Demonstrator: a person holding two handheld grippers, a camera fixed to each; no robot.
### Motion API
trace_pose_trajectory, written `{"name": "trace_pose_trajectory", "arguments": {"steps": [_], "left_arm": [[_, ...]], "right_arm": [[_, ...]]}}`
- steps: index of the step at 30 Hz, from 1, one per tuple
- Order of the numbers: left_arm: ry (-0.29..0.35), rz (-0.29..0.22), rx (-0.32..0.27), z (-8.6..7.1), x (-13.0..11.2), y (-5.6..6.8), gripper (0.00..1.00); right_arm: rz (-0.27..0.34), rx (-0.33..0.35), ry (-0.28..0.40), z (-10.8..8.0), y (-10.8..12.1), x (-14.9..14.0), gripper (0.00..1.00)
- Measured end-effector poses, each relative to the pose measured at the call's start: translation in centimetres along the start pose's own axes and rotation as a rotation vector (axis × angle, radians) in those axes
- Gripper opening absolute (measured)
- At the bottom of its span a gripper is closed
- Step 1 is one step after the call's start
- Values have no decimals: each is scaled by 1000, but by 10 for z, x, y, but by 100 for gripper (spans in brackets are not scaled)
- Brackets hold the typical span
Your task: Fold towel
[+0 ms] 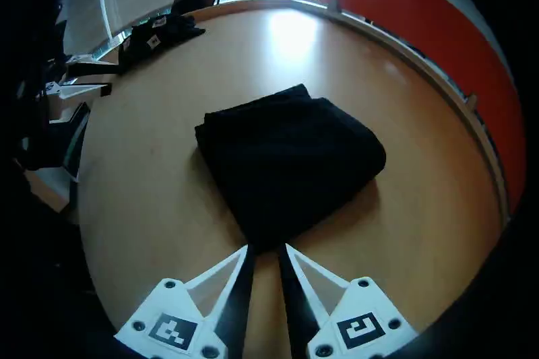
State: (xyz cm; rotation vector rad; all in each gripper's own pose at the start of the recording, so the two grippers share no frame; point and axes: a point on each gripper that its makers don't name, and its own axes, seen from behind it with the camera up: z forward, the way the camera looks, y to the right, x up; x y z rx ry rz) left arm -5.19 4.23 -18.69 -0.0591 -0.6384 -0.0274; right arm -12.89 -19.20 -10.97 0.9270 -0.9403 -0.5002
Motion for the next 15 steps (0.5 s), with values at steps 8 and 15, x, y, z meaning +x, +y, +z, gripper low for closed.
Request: {"name": "trace_pose_trajectory", "arguments": {"steps": [8, 15], "left_arm": [[0, -1, 0, 0, -1, 0, 96], [2, -3, -4, 1, 1, 0, 96]], "right_arm": [[-5, -11, 3, -2, 2, 1, 5], [-13, -19, 27, -10, 5, 10, 4]]}}
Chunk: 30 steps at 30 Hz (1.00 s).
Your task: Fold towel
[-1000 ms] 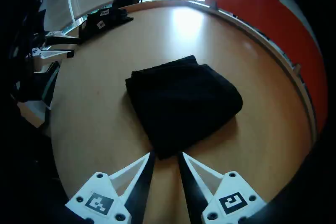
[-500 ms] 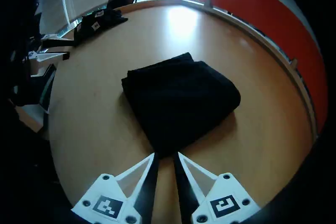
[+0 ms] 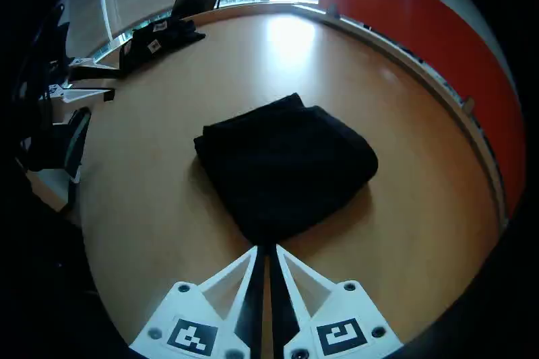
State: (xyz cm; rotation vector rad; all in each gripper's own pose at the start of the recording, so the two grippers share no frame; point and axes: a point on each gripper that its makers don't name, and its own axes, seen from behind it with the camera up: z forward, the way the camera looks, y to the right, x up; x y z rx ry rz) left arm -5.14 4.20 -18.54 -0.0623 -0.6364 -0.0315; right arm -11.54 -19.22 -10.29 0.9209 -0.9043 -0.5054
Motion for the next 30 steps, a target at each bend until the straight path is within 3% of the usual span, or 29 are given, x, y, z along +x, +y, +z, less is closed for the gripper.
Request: {"name": "trace_pose_trajectory", "arguments": {"steps": [18, 24, 30], "left_arm": [[21, 0, -27, 4, 18, 2, 96], [32, 20, -39, 5, 27, 5, 96], [40, 7, -47, 6, 33, 8, 96]], "right_arm": [[-62, -94, 192, -63, 40, 105, 4], [-64, -117, 259, -88, 52, 147, 4], [-70, -135, 302, -105, 61, 172, 4]]}}
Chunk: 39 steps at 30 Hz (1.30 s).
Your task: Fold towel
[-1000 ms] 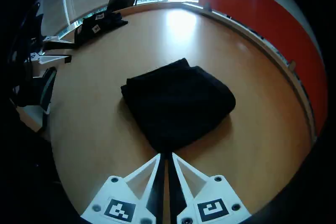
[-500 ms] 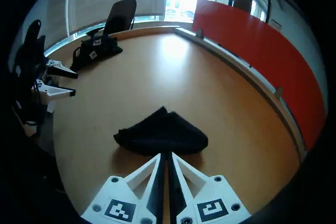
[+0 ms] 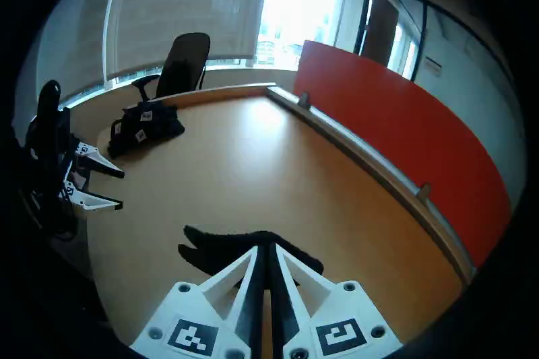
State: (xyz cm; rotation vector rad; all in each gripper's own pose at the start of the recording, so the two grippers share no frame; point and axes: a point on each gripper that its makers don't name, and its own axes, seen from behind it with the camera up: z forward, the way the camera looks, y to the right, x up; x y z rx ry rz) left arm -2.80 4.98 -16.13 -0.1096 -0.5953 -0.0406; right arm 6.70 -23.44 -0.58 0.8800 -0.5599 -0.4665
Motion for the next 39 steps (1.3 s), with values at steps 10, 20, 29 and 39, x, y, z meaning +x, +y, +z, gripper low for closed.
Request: {"name": "trace_pose_trajectory", "arguments": {"steps": [10, 20, 29, 39], "left_arm": [[5, -3, -10, 5, 7, 3, 96], [8, 1, -24, 13, 14, 9, 96], [2, 11, -28, 17, 16, 12, 96], [-7, 21, -22, 21, 17, 13, 96]], "right_arm": [[6, -19, 10, -13, 18, 7, 4], [57, -60, 6, -40, 55, -8, 4], [82, -123, -43, -75, 102, -44, 4], [118, -192, -98, -109, 153, -85, 4]]}}
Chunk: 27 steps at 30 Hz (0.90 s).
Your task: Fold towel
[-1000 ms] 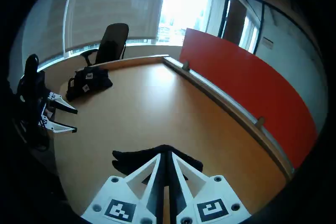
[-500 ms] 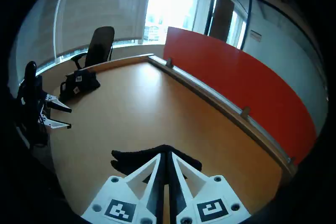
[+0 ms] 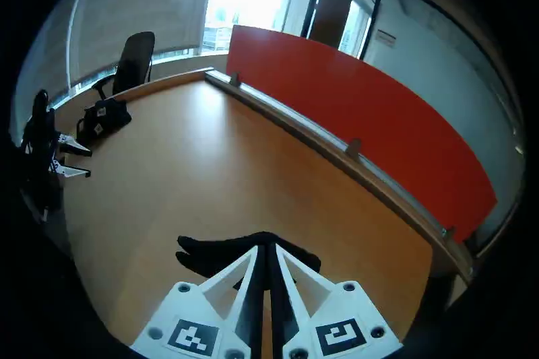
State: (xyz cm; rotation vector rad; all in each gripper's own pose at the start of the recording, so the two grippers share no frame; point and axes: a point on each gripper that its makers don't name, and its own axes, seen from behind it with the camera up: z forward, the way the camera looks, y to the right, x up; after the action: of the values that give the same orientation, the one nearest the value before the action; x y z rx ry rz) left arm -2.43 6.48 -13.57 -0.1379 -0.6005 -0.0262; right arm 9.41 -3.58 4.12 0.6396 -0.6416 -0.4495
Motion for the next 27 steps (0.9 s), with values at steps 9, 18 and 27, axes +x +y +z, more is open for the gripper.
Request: {"name": "trace_pose_trajectory", "arguments": {"steps": [9, 18, 27], "left_arm": [[-6, 7, -1, 5, 2, 5, 96], [-9, 17, 0, 6, 5, 8, 96], [-14, 24, 0, 7, 4, 10, 96]], "right_arm": [[30, -49, -35, -13, 42, -25, 4], [40, -81, -76, -24, 75, -48, 4], [59, -107, -110, -34, 102, -67, 4]]}}
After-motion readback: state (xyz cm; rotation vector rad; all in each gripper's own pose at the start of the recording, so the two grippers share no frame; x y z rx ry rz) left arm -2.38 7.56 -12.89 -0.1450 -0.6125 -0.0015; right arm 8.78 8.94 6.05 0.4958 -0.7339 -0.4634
